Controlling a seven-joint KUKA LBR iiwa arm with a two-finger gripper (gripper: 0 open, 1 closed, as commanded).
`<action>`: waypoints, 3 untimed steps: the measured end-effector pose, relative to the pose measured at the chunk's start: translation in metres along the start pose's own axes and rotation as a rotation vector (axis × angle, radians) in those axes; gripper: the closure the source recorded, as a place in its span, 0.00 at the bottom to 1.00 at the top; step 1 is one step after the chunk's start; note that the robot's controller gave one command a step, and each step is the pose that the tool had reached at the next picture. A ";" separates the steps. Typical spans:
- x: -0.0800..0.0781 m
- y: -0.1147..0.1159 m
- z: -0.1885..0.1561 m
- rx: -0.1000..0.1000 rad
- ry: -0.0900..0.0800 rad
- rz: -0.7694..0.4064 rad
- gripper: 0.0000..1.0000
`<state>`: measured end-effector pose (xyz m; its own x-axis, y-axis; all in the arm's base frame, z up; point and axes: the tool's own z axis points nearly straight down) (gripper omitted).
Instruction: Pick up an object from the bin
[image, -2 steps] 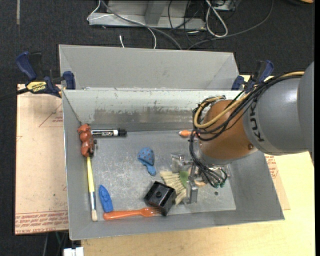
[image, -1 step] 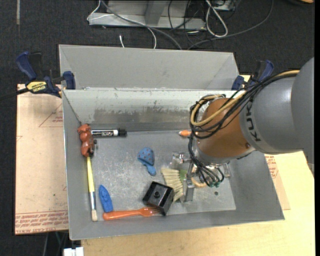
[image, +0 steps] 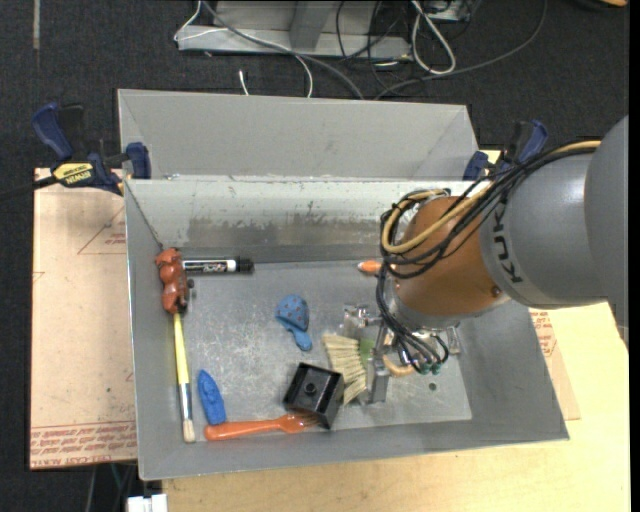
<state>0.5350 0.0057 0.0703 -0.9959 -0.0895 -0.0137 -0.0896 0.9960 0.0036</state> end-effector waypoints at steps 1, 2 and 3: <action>-0.001 0.003 -0.001 -0.001 0.004 0.074 1.00; -0.001 0.003 -0.001 -0.001 0.004 0.075 1.00; 0.001 0.003 -0.038 -0.002 0.011 0.075 1.00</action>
Offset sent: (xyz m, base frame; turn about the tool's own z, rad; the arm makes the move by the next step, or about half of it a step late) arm 0.0000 0.0000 0.0000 0.0000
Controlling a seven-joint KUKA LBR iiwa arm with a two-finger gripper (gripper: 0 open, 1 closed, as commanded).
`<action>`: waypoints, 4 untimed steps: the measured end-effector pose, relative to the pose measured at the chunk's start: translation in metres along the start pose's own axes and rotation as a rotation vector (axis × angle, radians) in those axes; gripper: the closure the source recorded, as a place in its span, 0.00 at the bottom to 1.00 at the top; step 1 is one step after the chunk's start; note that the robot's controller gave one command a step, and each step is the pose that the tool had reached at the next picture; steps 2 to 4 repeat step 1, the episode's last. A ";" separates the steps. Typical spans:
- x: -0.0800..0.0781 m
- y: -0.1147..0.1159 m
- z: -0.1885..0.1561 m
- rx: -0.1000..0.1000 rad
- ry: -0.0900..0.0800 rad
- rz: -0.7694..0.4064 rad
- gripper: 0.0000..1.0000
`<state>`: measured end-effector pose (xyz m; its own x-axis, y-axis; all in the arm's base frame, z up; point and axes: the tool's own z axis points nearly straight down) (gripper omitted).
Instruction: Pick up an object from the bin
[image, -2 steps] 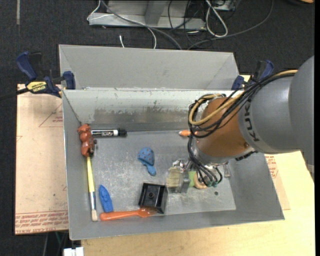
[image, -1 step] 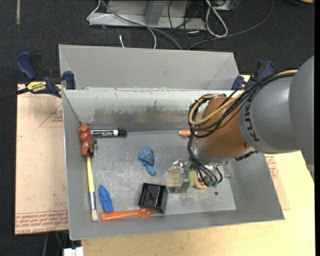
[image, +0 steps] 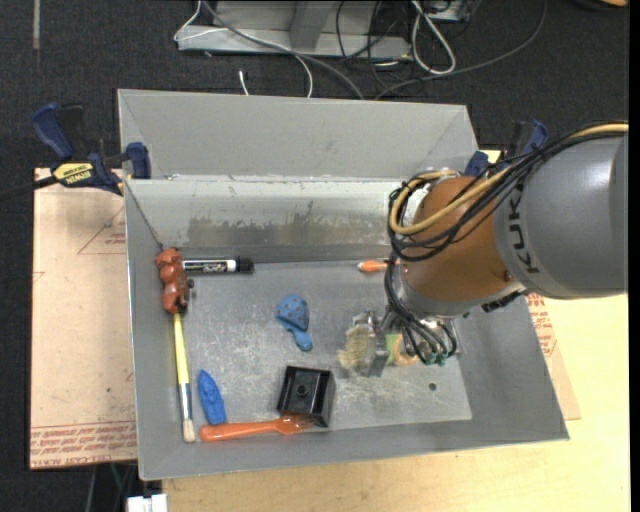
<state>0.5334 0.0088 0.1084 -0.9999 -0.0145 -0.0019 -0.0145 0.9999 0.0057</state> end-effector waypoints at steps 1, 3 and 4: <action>-0.001 0.000 -0.035 0.000 -0.001 0.000 1.00; -0.001 0.000 -0.035 0.000 -0.001 0.000 1.00; -0.001 0.000 -0.035 0.000 -0.001 0.000 1.00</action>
Offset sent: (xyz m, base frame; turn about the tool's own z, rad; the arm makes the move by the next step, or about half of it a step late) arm 0.0017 0.0001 0.0822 -0.0001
